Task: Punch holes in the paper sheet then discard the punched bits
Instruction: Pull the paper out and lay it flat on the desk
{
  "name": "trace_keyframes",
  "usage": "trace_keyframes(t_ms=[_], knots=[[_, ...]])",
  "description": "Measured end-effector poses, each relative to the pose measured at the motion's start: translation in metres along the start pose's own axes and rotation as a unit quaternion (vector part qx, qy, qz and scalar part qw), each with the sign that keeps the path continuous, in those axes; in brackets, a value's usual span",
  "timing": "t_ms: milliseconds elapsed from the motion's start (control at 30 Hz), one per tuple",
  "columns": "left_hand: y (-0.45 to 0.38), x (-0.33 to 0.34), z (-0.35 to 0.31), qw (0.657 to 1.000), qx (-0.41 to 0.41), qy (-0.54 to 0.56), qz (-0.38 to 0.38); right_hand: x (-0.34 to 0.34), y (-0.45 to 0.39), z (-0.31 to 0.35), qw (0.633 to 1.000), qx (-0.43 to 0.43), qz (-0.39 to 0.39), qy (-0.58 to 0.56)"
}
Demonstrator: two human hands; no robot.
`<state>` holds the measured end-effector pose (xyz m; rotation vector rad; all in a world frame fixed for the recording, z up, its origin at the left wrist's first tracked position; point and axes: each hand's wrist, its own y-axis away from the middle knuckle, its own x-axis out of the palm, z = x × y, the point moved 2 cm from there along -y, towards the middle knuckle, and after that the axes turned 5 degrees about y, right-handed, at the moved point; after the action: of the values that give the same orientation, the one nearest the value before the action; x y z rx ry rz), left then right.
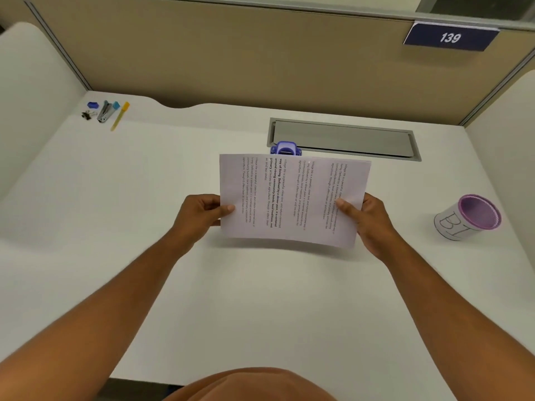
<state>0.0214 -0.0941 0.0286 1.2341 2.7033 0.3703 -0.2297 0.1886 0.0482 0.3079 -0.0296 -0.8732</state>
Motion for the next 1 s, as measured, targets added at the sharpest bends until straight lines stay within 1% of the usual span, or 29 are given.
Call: trace_keyframes(t_ms=[133,233,400,1000], knots=[[-0.002,0.005,-0.004,0.996,0.026,-0.078,-0.025,-0.005,-0.001,0.002,0.998,-0.024,-0.047,0.046],[-0.004,0.008,-0.005,0.991,0.045,-0.116,-0.042,-0.008,0.000,0.003,0.995,-0.037,-0.069,0.065],[-0.006,0.009,-0.008,0.983,0.077,-0.156,-0.055,-0.012,0.002,0.006,0.994,-0.051,-0.066,0.075],[-0.009,0.009,-0.012,0.986,0.084,-0.138,-0.043,-0.017,-0.006,0.003,0.994,-0.048,-0.077,0.057]])
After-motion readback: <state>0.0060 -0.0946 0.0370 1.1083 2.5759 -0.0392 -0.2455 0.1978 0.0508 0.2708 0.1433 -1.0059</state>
